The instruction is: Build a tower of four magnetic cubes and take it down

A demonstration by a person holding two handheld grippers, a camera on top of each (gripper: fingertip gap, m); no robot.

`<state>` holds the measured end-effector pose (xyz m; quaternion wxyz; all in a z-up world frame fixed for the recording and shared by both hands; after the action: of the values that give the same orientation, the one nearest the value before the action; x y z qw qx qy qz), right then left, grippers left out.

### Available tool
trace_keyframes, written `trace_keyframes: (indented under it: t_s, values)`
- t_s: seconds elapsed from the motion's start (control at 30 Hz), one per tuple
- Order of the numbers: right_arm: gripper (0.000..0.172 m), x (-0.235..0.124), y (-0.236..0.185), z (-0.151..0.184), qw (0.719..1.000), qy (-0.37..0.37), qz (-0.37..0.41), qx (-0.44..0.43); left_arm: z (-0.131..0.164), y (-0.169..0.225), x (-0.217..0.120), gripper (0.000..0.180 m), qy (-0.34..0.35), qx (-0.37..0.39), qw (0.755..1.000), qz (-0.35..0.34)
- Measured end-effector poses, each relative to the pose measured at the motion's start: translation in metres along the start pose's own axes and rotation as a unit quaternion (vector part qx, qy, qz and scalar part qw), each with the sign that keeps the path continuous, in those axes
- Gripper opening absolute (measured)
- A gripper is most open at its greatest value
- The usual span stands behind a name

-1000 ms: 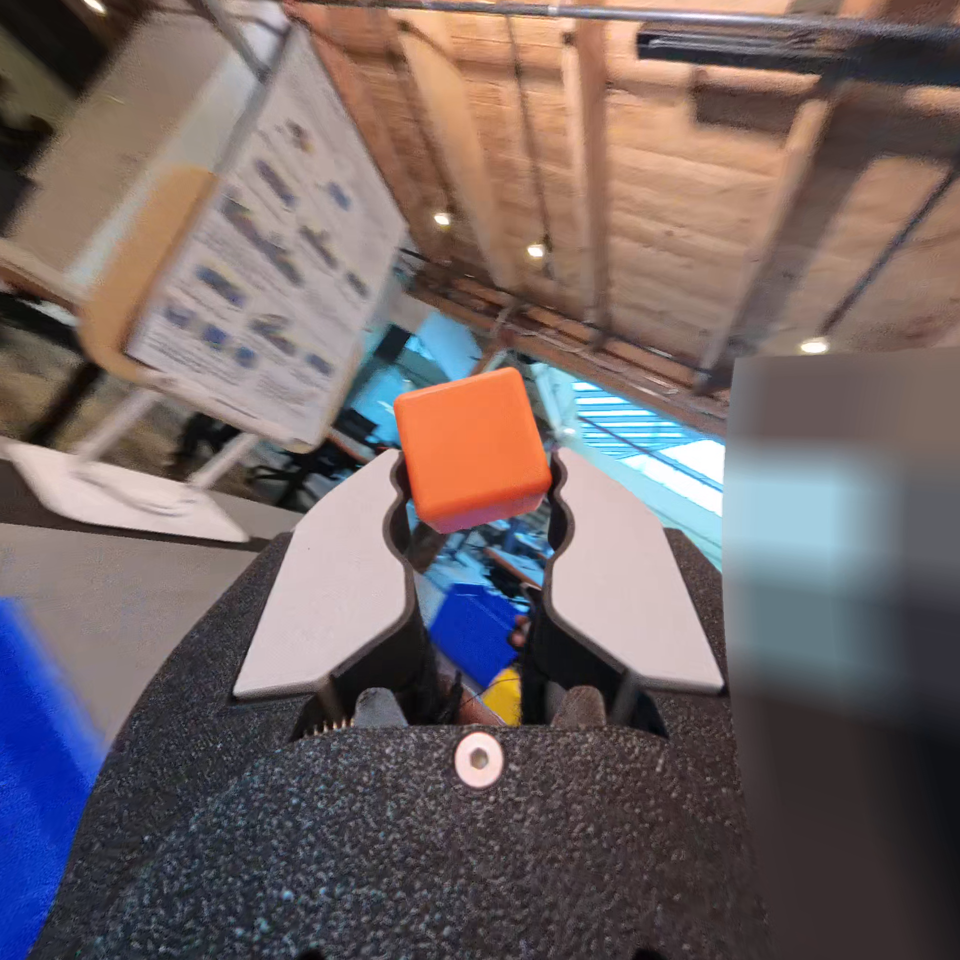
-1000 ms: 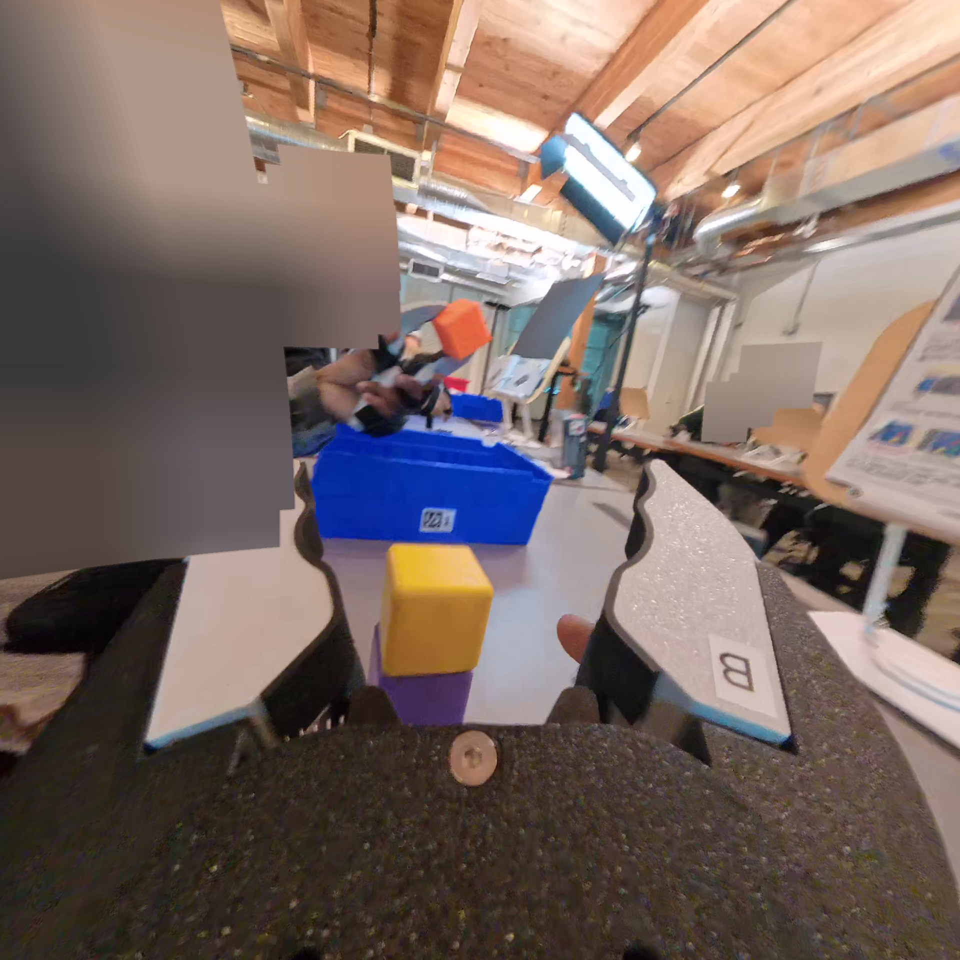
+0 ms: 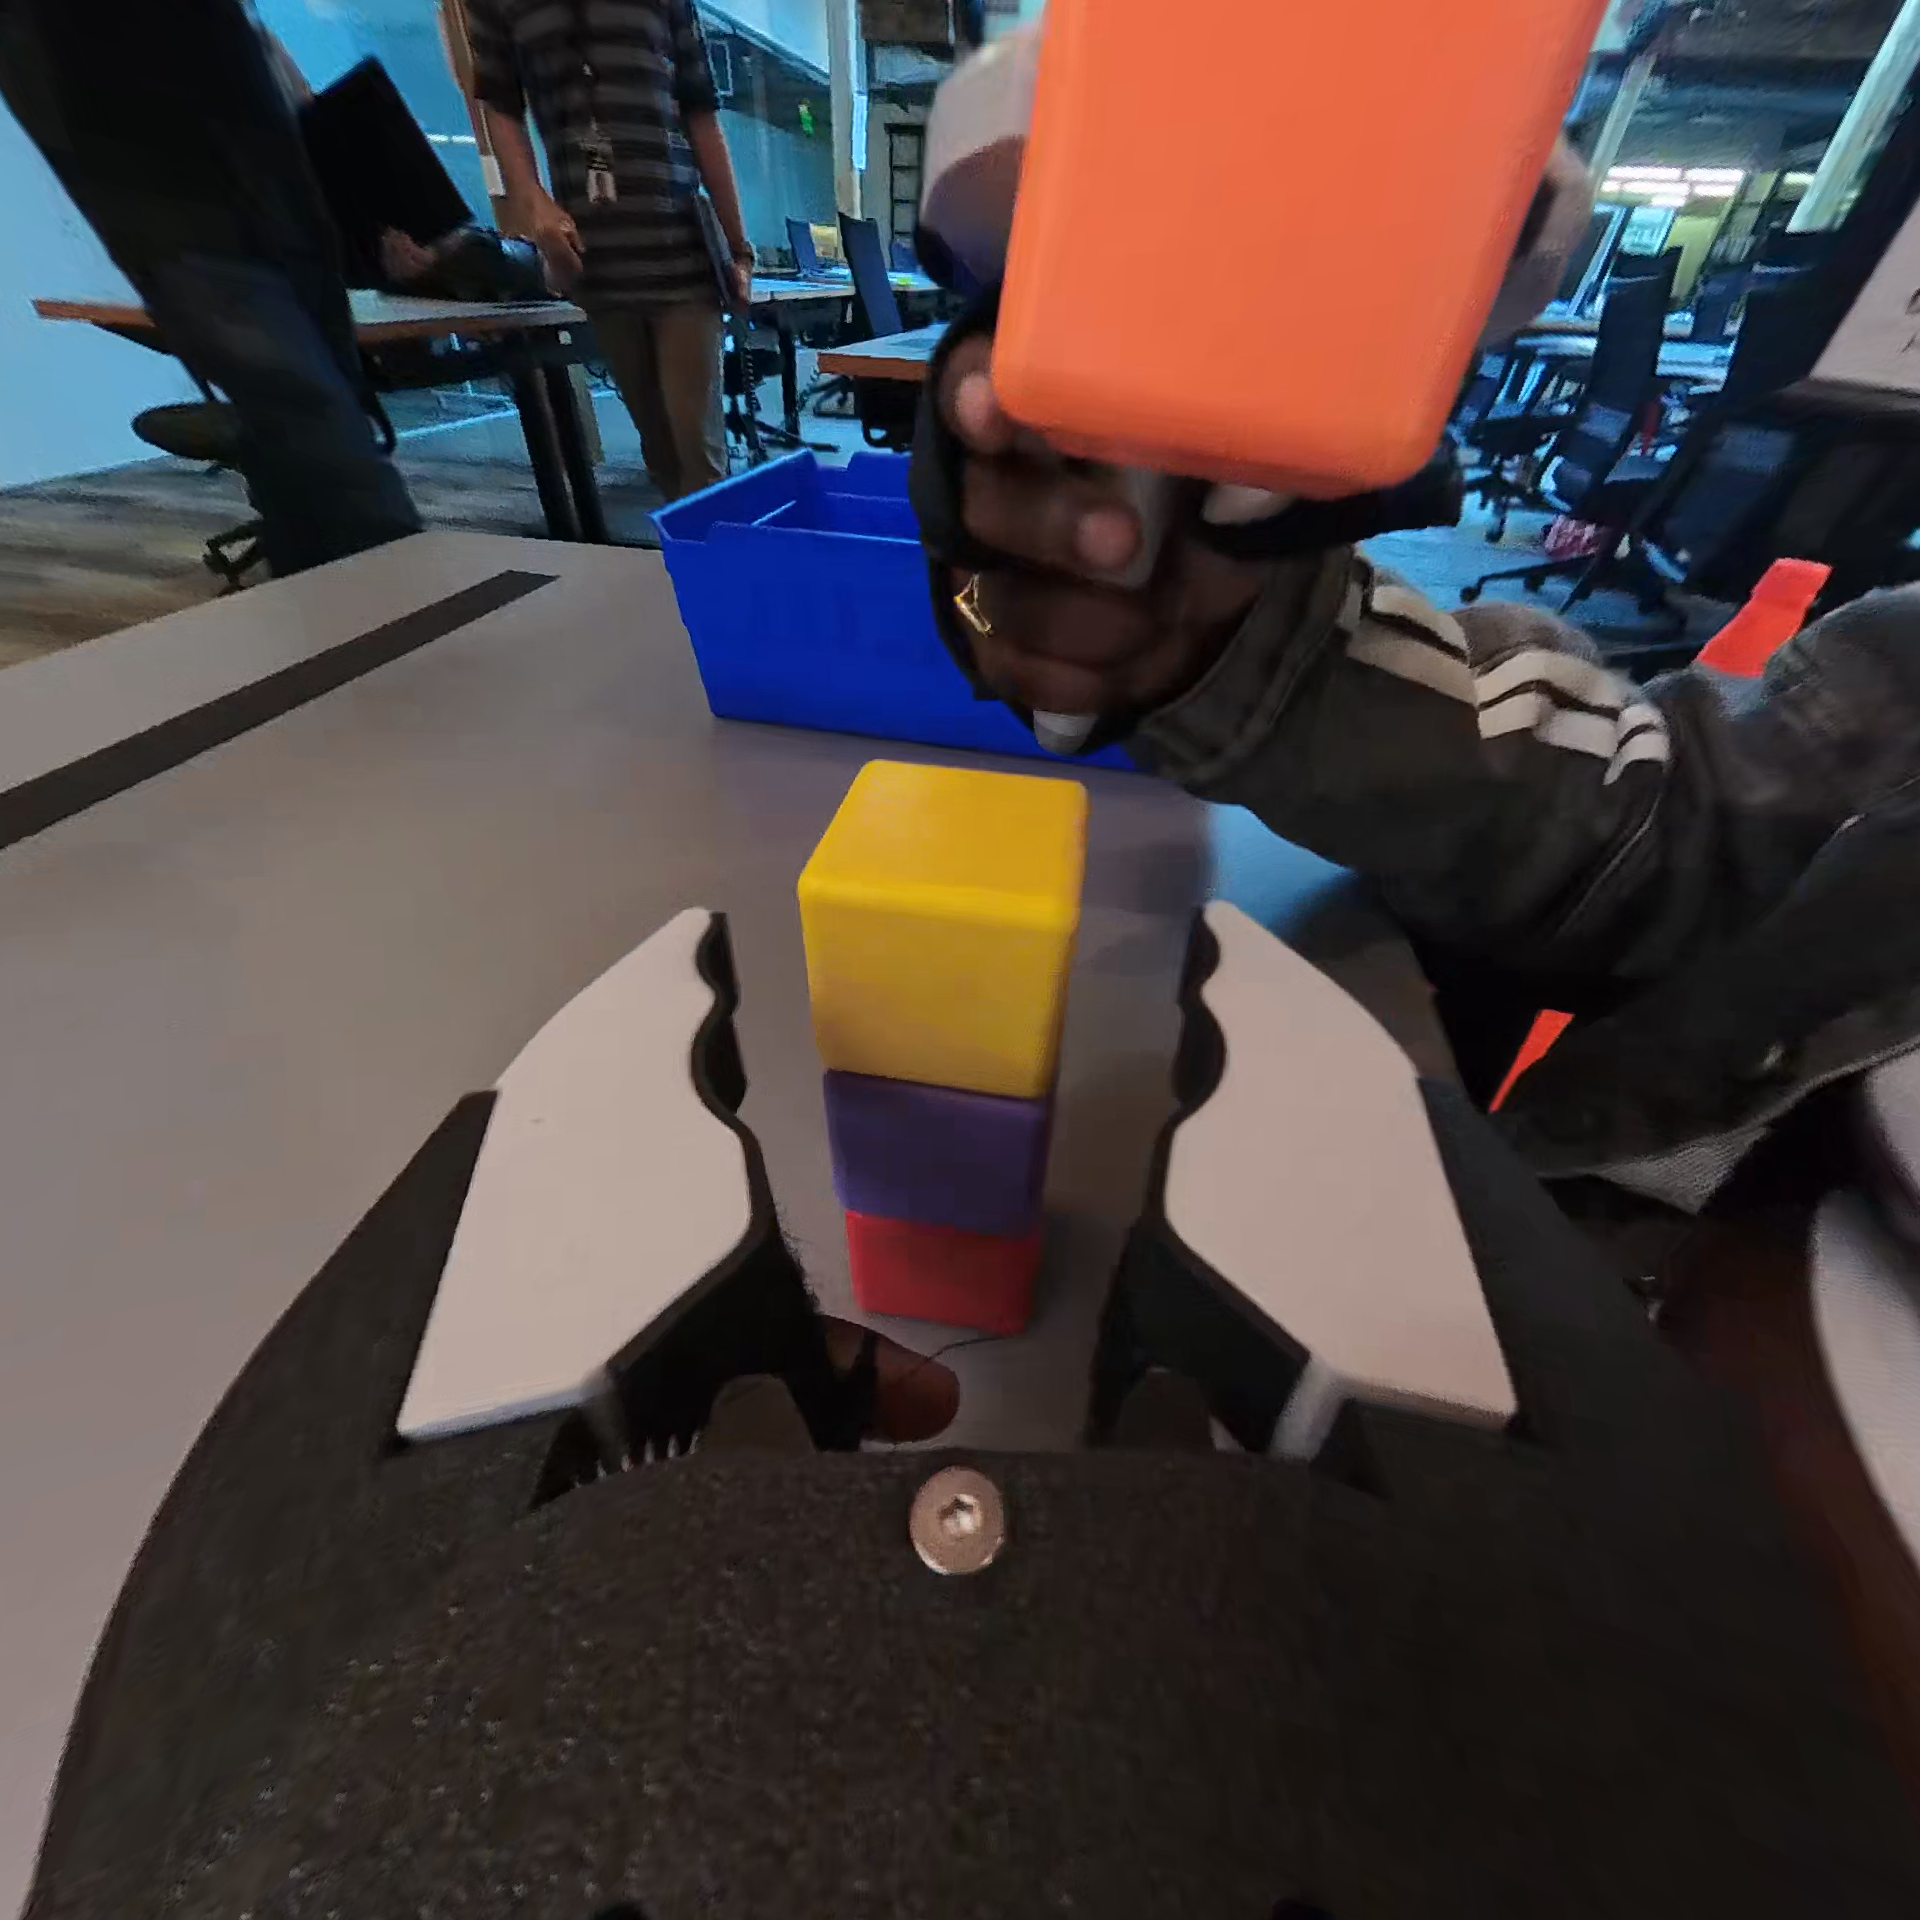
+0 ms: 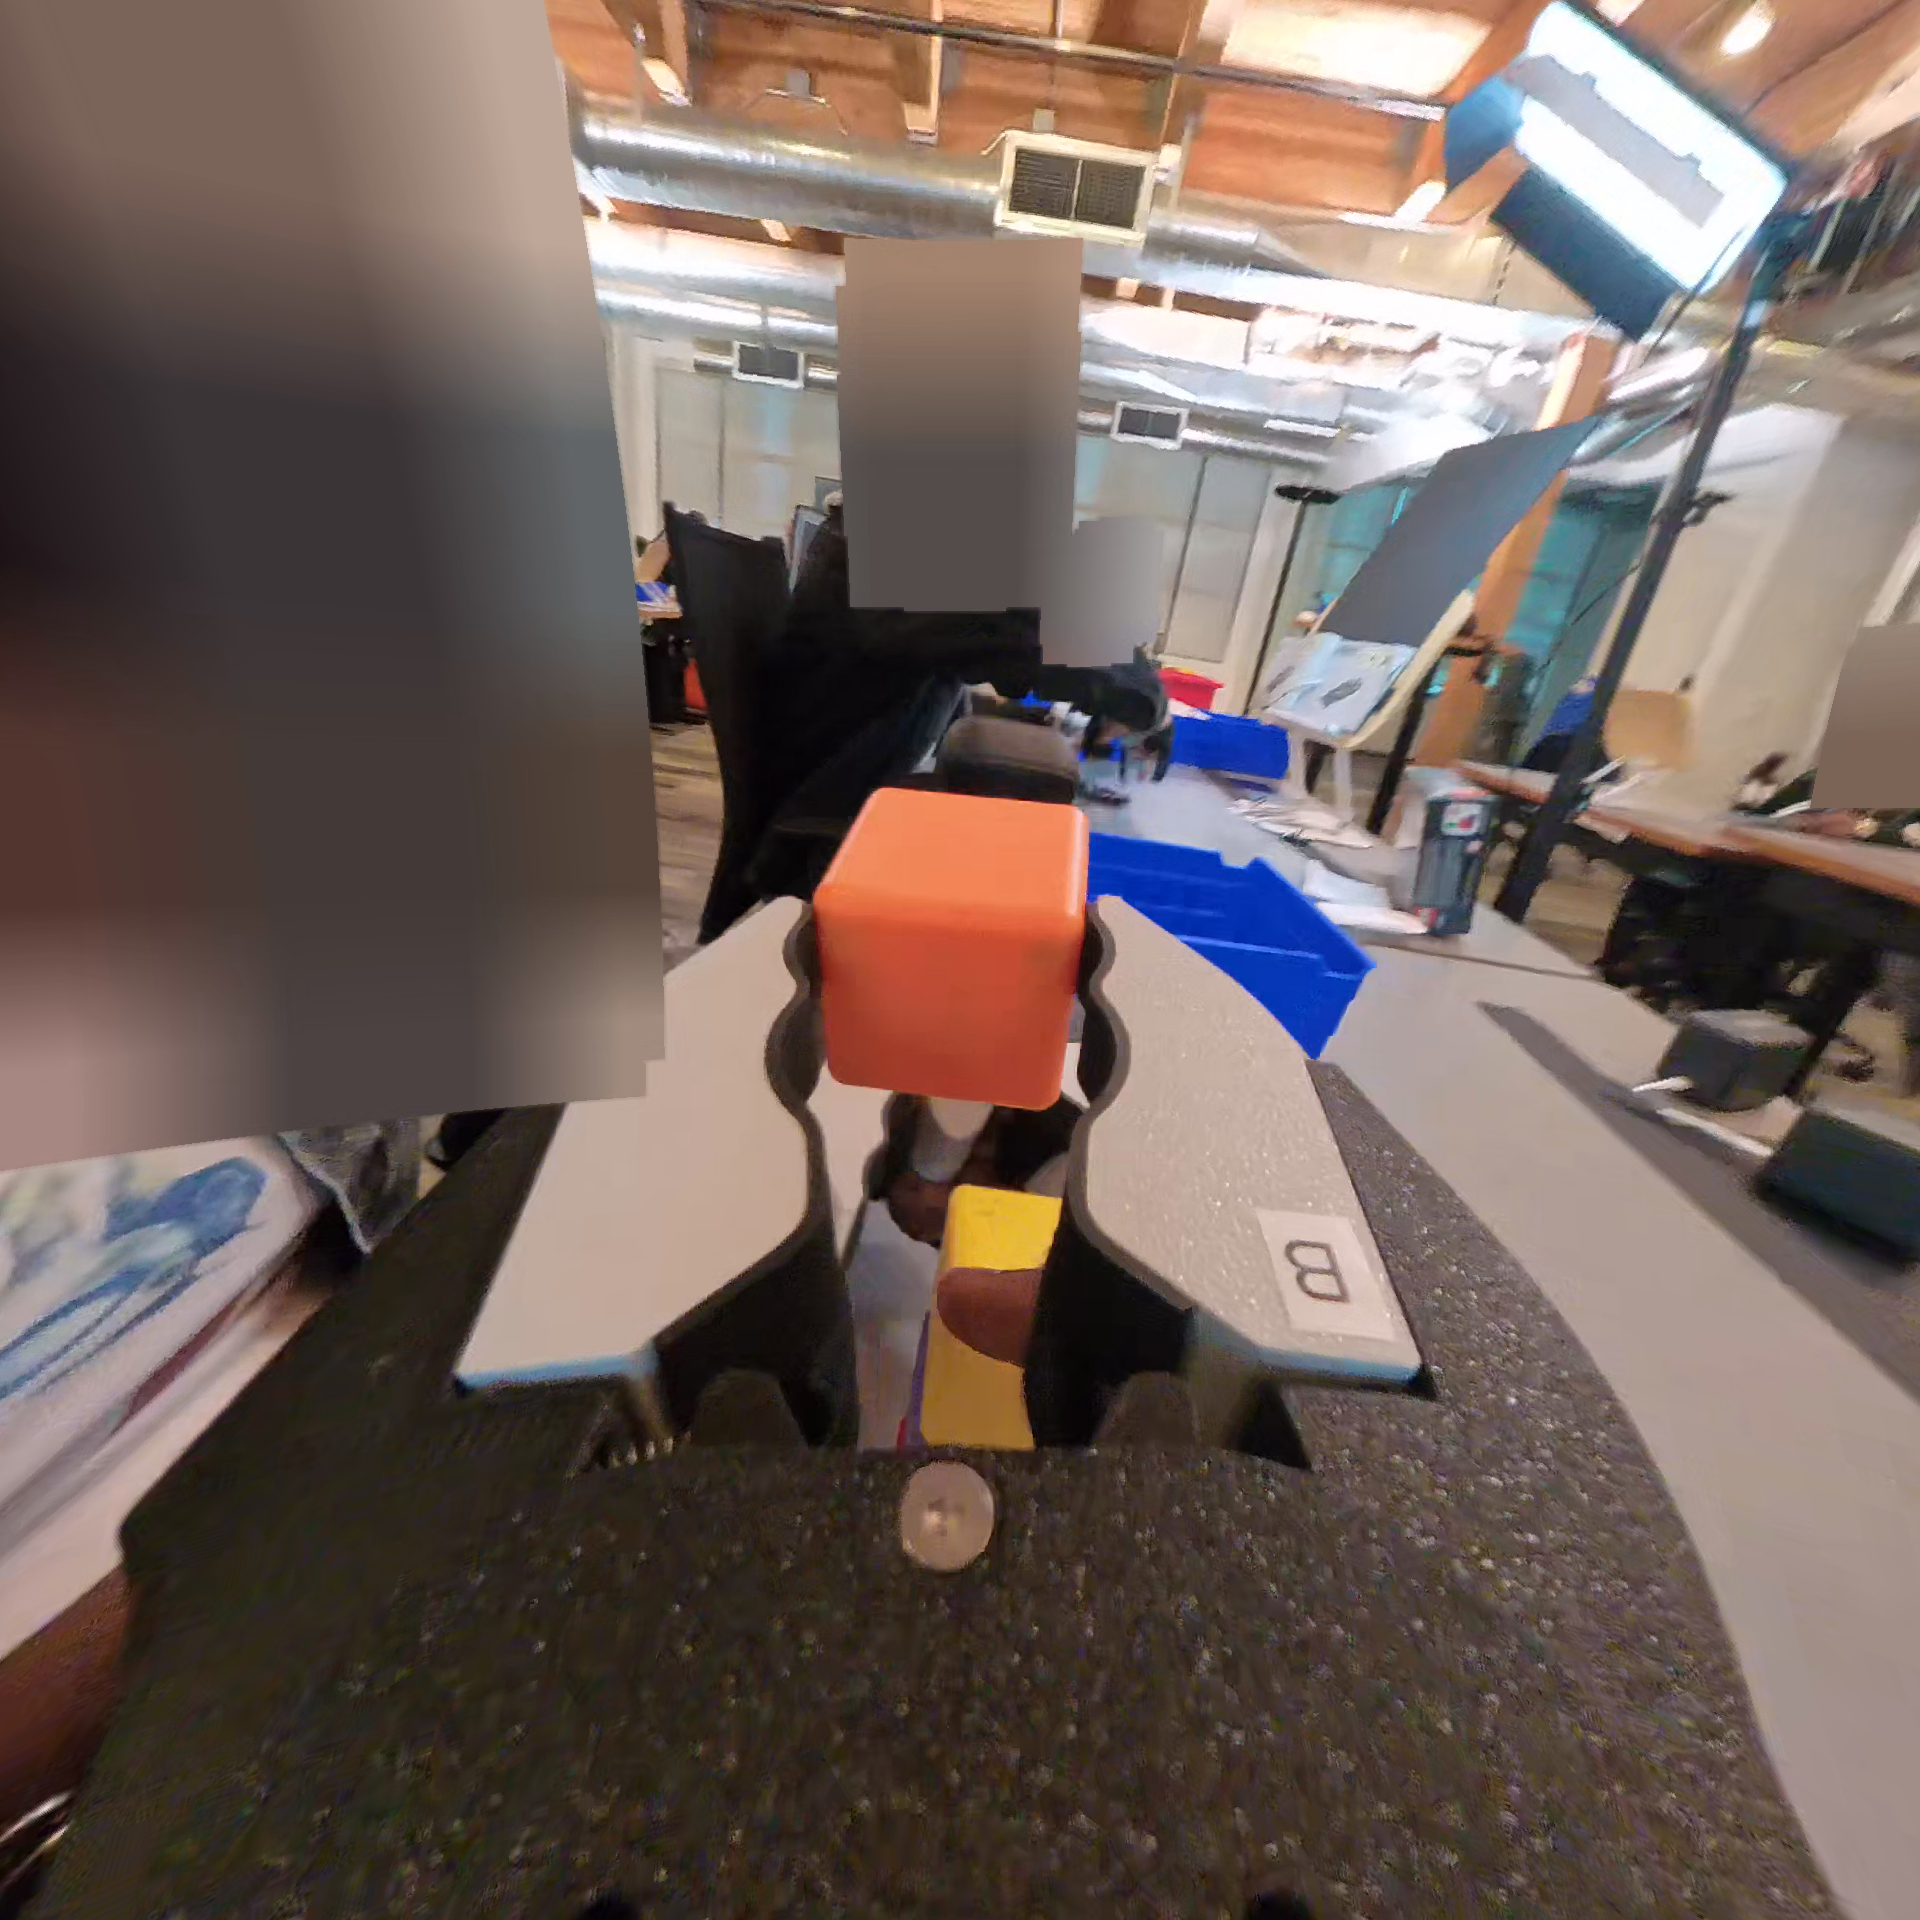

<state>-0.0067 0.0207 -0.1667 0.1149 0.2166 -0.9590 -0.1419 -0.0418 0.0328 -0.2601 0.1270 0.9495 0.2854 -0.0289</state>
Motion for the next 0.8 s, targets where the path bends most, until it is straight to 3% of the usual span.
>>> trace_keyframes:
  t_s: [0.03,0.07,0.37,0.8]
  values:
    - [0.047,0.000,0.002,0.005,1.000,-0.008,-0.003,0.004,0.003,-0.003,0.003,0.069,-0.001,0.010,1.000,0.000]
    - [0.047,-0.001,0.005,0.011,1.000,-0.017,-0.002,0.008,0.006,-0.005,0.005,0.050,-0.004,0.014,1.000,0.002]
    - [0.047,-0.007,0.013,0.042,0.998,-0.048,-0.016,0.040,0.007,-0.004,0.005,0.050,0.000,0.005,1.000,0.016]
    - [0.047,-0.005,0.011,0.053,0.995,-0.066,-0.043,0.058,0.008,-0.003,0.005,0.049,-0.011,0.007,1.000,0.025]
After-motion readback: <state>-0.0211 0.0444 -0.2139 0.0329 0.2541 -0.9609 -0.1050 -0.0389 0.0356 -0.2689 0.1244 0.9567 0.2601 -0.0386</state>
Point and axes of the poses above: each gripper's, where its closed fingertips meet, x out along the fingers, z out of its underside, y = z × x across the jaws, the point moved 2 cm from there along -x, back along the fingers, and after that the axes turned 11 degrees about -x, right-handed, at the moved point
